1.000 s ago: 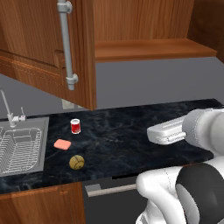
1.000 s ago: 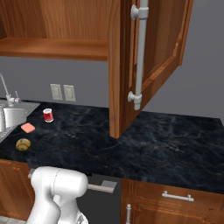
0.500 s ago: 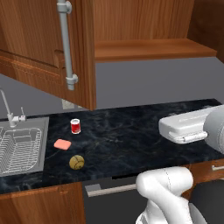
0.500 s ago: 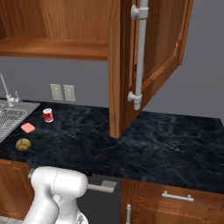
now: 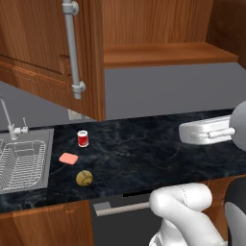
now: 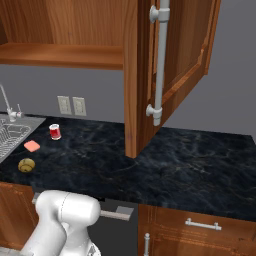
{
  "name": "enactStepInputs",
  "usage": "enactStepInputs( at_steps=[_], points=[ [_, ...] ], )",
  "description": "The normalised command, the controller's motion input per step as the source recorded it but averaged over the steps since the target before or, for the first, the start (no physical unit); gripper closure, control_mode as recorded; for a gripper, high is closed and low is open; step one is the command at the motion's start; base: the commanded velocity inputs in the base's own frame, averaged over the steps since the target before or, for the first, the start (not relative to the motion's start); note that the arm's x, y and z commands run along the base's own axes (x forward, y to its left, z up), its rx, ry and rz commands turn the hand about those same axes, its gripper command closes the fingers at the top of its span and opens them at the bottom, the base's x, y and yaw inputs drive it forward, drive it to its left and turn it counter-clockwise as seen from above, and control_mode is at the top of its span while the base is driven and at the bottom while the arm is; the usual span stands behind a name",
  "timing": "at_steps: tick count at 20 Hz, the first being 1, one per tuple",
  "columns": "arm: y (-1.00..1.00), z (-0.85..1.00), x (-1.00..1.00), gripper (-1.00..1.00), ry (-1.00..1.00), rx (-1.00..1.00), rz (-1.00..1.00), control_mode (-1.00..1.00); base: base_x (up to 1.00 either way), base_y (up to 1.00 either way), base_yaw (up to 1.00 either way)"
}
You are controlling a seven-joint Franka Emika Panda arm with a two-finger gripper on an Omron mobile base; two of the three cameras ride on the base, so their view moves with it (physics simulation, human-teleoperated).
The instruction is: Open the cabinet. Pick the bar soap and place it next to the sink. Then close the cabinet.
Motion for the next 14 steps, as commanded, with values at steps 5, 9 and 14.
enactStepInputs(
  at_steps=[5, 9, 14],
  points=[
    [0.0, -0.01, -0.31, -1.0, -0.05, 0.0, 0.0, -1.0, 0.0, 0.0, 0.0],
    [0.09, 0.21, -0.72, -1.0, -0.15, 0.0, 0.0, -1.0, 0.0, 0.0, 0.0],
    [0.29, 0.28, -0.59, -1.0, -0.1, 0.0, -0.01, -1.0, 0.0, 0.0, 0.0]
  ],
)
